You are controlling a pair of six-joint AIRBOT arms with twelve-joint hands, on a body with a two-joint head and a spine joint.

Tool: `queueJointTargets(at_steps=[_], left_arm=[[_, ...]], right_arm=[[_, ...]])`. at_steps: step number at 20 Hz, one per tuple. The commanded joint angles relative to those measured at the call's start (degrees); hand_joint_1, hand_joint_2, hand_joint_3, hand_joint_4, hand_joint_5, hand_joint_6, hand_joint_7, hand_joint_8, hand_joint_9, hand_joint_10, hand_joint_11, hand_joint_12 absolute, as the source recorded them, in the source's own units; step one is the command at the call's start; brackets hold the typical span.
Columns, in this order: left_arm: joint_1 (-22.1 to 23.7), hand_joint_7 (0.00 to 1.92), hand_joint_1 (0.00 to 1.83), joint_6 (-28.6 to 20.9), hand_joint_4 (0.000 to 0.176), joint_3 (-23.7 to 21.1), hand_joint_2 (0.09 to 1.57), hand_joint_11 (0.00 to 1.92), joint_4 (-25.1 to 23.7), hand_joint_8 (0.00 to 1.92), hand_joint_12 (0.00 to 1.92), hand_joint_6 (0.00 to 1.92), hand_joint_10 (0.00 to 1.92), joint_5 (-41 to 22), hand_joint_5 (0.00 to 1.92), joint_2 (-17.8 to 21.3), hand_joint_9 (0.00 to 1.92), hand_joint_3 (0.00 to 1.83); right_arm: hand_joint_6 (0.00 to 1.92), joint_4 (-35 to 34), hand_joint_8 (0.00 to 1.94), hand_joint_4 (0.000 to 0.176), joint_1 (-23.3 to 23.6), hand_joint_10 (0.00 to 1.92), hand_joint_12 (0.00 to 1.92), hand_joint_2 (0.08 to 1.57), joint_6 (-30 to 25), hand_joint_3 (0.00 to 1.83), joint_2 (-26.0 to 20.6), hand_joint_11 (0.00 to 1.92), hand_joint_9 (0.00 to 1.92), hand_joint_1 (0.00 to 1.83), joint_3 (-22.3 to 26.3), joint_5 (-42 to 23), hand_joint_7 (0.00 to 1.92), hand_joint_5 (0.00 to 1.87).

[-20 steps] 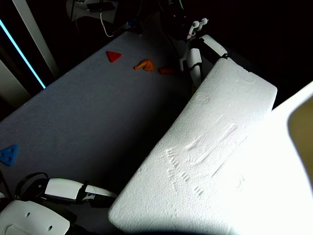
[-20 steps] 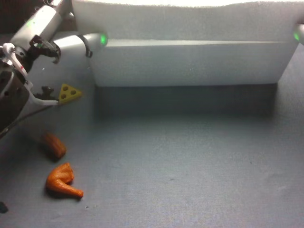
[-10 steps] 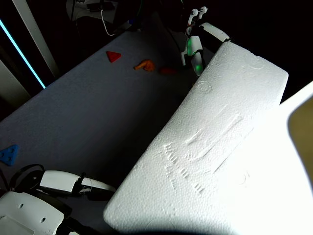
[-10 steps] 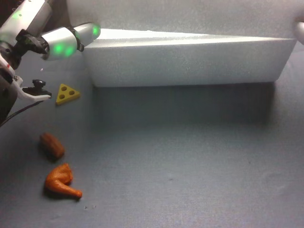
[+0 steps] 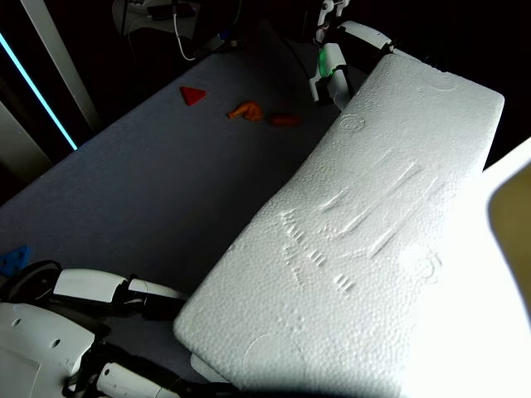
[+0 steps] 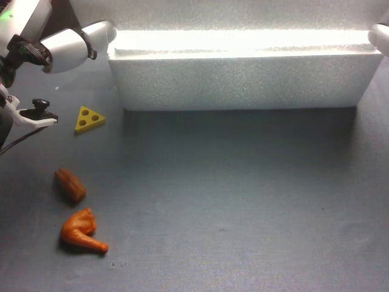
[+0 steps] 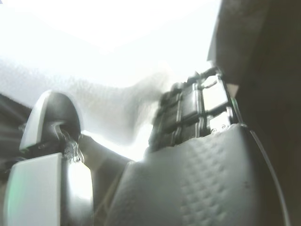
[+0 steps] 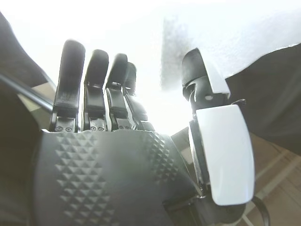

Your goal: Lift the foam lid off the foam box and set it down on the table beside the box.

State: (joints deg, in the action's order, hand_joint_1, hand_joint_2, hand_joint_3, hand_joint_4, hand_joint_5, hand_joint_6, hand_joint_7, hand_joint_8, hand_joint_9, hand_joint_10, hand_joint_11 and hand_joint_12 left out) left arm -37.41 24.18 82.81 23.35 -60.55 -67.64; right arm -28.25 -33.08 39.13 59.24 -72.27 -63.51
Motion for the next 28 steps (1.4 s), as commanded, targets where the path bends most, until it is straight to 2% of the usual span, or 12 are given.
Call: queueJointTargets(at_steps=[1,5,8,9,13,16,19,21,23,25,27,28], left_arm=[[0.3,0.0,0.69,-0.1,0.025,0.0,1.14,0.0,-3.0,0.0,0.0,0.0,0.0,-6.8,0.0,0.2,0.0,0.0],[-0.2,0.0,0.66,-0.2,0.027,-0.7,1.13,0.03,-3.2,0.0,0.01,0.0,0.0,-7.7,0.0,0.6,0.0,0.0],[-1.4,0.0,0.65,0.2,0.026,-2.5,1.13,0.03,-3.3,0.0,0.03,0.0,0.0,-9.1,0.0,1.8,0.0,0.0],[-2.1,0.0,0.62,0.4,0.026,-3.2,1.12,0.0,-3.4,0.0,0.25,0.0,0.0,-9.6,0.0,2.3,0.0,0.01],[-3.4,0.0,0.57,0.7,0.056,-4.9,1.11,0.0,-3.7,0.0,0.64,0.0,0.0,-10.6,0.0,3.6,0.0,0.0],[-4.3,0.0,0.56,1.4,0.073,-6.8,1.12,0.0,-4.3,0.0,0.41,0.0,0.0,-11.5,0.0,5.0,0.0,0.0],[-5.6,0.0,0.53,2.0,0.041,-9.1,1.14,0.0,-5.1,0.0,0.3,0.0,0.0,-13.0,0.0,6.9,0.0,0.0],[-6.2,0.0,0.53,2.4,0.033,-10.3,1.13,0.0,-5.7,0.0,0.11,0.0,0.0,-13.8,0.0,7.7,0.0,0.0],[-7.2,0.0,0.51,3.1,0.033,-12.2,1.11,0.0,-6.5,0.0,0.73,0.0,0.01,-15.1,0.0,9.0,0.02,0.0],[-8.4,0.01,0.52,3.4,0.007,-14.0,1.11,0.0,-7.4,0.0,0.86,0.0,0.02,-16.3,0.0,10.1,0.05,0.0],[-9.4,0.0,0.47,4.0,0.035,-15.6,1.11,0.0,-7.5,0.0,0.78,0.0,0.02,-17.9,0.0,11.0,0.04,0.0],[-9.9,0.02,0.45,4.2,0.063,-16.2,1.1,0.0,-7.6,0.0,0.95,0.0,0.02,-18.4,0.0,11.5,0.06,0.0]], right_arm=[[0.35,2.8,0.99,0.0,0.8,1.46,1.92,1.25,-0.2,0.0,-0.7,0.0,0.0,0.63,0.1,-7.2,0.0,0.0],[0.04,3.4,0.36,0.0,0.8,0.72,1.56,1.27,-0.2,0.0,-1.1,0.0,0.0,0.59,0.7,-8.1,0.0,0.0],[0.34,4.0,0.8,0.0,0.3,1.2,1.91,1.24,0.2,0.0,-2.5,0.0,0.0,0.61,2.3,-9.2,0.0,0.01],[0.4,4.2,0.92,0.0,-0.2,1.35,1.92,1.24,0.4,0.0,-3.2,0.0,0.0,0.62,3.1,-9.8,0.0,0.0],[0.38,4.2,0.41,0.0,-1.8,0.68,1.76,1.25,0.7,0.0,-5.1,0.0,0.0,0.64,5.3,-11.6,0.0,0.0],[0.36,4.4,0.24,0.0,-3.3,0.47,1.57,1.25,1.0,0.0,-6.2,0.0,0.0,0.67,6.9,-12.7,0.0,0.0],[0.36,4.9,0.25,0.0,-4.8,0.41,1.26,1.24,1.0,0.0,-6.9,0.0,0.0,0.64,8.3,-14.1,0.0,0.0],[0.41,5.4,0.25,0.0,-5.6,0.44,1.54,1.24,1.0,0.0,-7.8,0.0,0.0,0.61,9.5,-15.4,0.0,0.0],[0.44,6.2,0.19,0.0,-7.0,0.28,1.36,1.24,1.1,0.0,-9.0,0.0,0.0,0.65,11.1,-16.7,0.0,0.0],[0.36,6.7,0.25,0.0,-8.1,0.29,1.22,1.26,1.2,0.0,-9.5,0.0,0.0,0.61,12.1,-17.9,0.0,0.0],[0.5,7.6,0.4,0.0,-8.9,0.61,1.64,1.26,1.2,0.0,-10.1,0.0,0.0,0.64,13.2,-18.4,0.0,0.0],[0.63,8.1,0.5,0.0,-9.5,0.74,1.81,1.25,1.3,0.0,-10.5,0.0,0.0,0.64,13.8,-18.8,0.0,0.0]])
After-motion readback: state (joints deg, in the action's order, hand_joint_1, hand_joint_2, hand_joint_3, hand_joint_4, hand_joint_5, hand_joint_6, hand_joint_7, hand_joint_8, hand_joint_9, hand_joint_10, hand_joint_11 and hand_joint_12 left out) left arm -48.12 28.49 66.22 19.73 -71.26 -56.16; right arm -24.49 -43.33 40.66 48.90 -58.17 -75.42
